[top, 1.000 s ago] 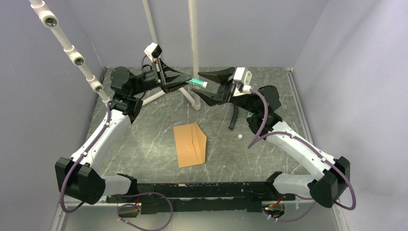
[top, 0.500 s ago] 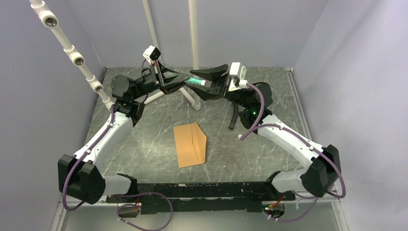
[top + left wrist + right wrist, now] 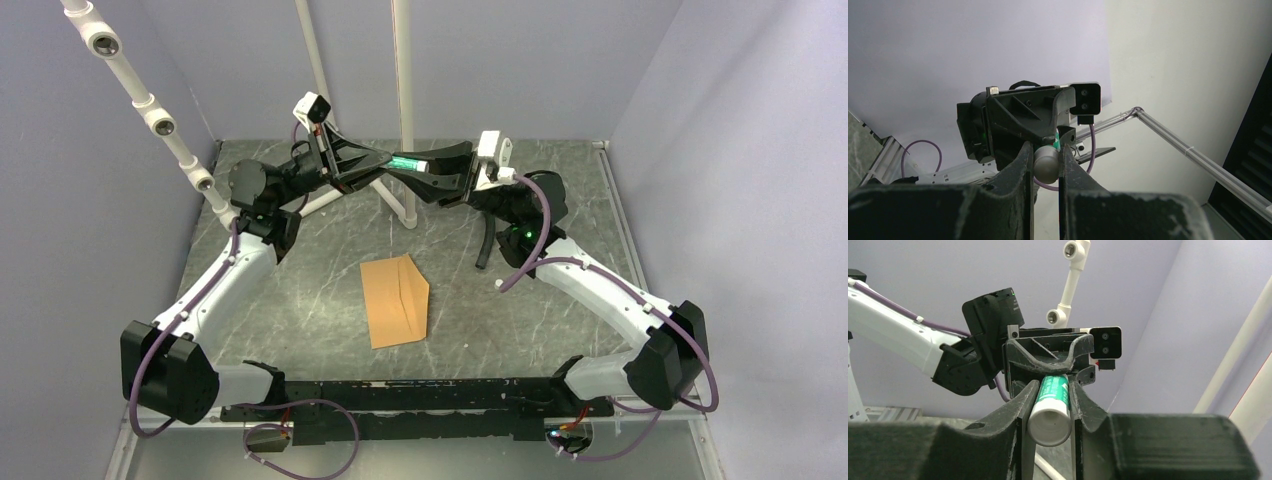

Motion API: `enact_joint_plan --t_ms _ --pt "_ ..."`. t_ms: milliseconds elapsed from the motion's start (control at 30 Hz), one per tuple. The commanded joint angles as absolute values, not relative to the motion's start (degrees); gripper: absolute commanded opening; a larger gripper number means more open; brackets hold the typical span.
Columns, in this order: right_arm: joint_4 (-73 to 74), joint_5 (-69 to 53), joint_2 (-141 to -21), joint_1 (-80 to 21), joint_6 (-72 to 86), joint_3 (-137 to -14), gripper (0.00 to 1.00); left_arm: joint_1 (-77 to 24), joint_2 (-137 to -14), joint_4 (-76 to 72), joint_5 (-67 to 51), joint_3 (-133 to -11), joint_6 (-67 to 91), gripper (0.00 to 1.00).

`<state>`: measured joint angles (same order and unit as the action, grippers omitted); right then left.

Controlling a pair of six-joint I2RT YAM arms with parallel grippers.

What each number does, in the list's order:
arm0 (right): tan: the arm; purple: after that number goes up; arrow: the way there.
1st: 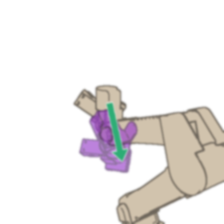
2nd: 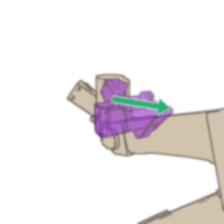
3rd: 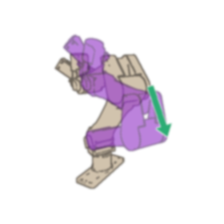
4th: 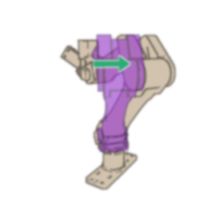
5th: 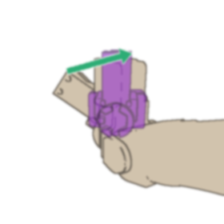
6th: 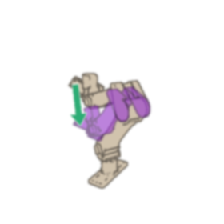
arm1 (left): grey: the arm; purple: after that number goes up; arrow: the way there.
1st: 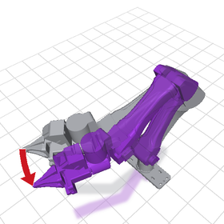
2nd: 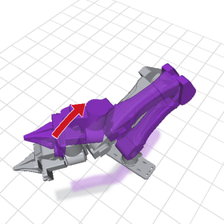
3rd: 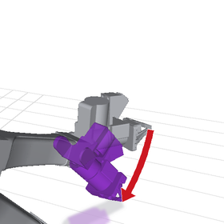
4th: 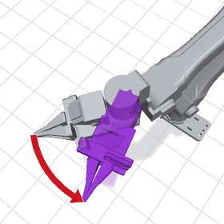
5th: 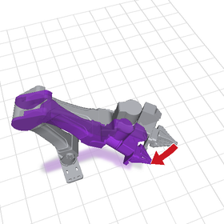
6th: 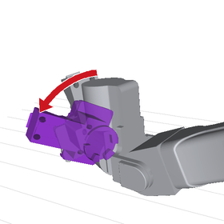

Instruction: Place the letter into the envelope and seal it

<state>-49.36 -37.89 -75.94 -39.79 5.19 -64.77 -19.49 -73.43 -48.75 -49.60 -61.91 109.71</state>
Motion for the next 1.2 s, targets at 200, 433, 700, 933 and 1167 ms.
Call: enact_joint_plan --t_ms 200,433,700,933,1167 --pt "-48.05 -37.90 -76.11 -40.34 4.23 -68.99 0.07 -19.69 -73.78 -52.33 -49.77 -62.13 110.11 0.02" --pt "-41.66 -27.72 -74.17 -40.34 6.04 -69.35 0.00 -19.60 -70.50 -39.59 -50.30 -62.71 98.22 0.78" --pt "-6.65 -3.01 -71.90 -40.34 11.69 -77.16 0.00 -19.43 -61.30 9.76 -44.58 -65.37 56.85 0.89" --pt "8.34 -1.12 -71.61 -41.72 14.70 -69.97 0.00 -19.34 -61.15 35.73 -35.39 -64.41 42.01 0.71" --pt "6.03 4.34 -74.69 -51.18 18.08 -56.91 0.00 -19.42 -66.04 36.65 -25.62 -56.44 41.65 0.21"
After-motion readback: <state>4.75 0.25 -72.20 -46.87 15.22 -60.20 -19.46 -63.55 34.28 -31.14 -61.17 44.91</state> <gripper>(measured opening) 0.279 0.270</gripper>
